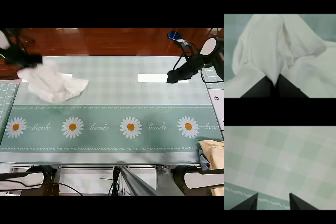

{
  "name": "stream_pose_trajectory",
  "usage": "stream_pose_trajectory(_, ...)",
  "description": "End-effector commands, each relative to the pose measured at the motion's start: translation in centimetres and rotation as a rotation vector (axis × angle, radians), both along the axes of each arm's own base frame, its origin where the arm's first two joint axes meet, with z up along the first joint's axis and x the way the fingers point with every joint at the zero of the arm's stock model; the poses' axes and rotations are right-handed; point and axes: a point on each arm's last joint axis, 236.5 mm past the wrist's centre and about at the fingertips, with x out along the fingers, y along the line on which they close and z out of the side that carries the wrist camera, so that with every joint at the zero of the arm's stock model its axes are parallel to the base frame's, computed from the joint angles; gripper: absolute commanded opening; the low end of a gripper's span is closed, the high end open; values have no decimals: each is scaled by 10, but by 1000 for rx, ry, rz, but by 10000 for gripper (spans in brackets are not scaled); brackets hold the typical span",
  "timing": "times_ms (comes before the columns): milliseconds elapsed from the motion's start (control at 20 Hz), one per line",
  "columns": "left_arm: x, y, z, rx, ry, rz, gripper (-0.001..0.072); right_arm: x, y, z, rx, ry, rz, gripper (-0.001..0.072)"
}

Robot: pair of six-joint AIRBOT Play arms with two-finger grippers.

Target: Fold the shirts.

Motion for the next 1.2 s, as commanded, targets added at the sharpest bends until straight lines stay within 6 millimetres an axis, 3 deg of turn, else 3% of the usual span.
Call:
stream_pose_trajectory(0,-20,-38,150,-61,-326,-74,26,-35,-38,-4,-151,150,-78,449)
stream_pose_trajectory(100,-48,-76,218,-140,-486,-162,26,-51,-52,-3,-210,213,-108,449)
stream_pose_trajectory(200,-77,-115,272,-225,-632,-262,27,-65,-61,-1,-248,271,-128,449)
stream_pose_trajectory(300,-99,-147,302,-282,-720,-346,26,-75,-62,1,-258,310,-132,449)
stream_pose_trajectory(400,-109,-175,303,-310,-713,-416,26,-78,-63,9,-260,300,-135,449)
stream_pose_trajectory(500,-111,-207,290,-333,-666,-486,27,-77,-65,21,-269,258,-140,449)
stream_pose_trajectory(650,-105,-267,251,-357,-552,-600,27,-73,-67,39,-272,187,-147,449)
stream_pose_trajectory(800,-100,-338,190,-366,-401,-711,27,-72,-67,50,-269,145,-154,449)
stream_pose_trajectory(950,-106,-405,116,-349,-240,-810,27,-71,-66,52,-266,137,-159,449)
stream_pose_trajectory(1050,-112,-437,77,-337,-166,-851,27,-68,-65,52,-261,123,-160,449)
stream_pose_trajectory(1150,-114,-453,63,-341,-153,-871,27,-63,-65,53,-258,102,-158,448)
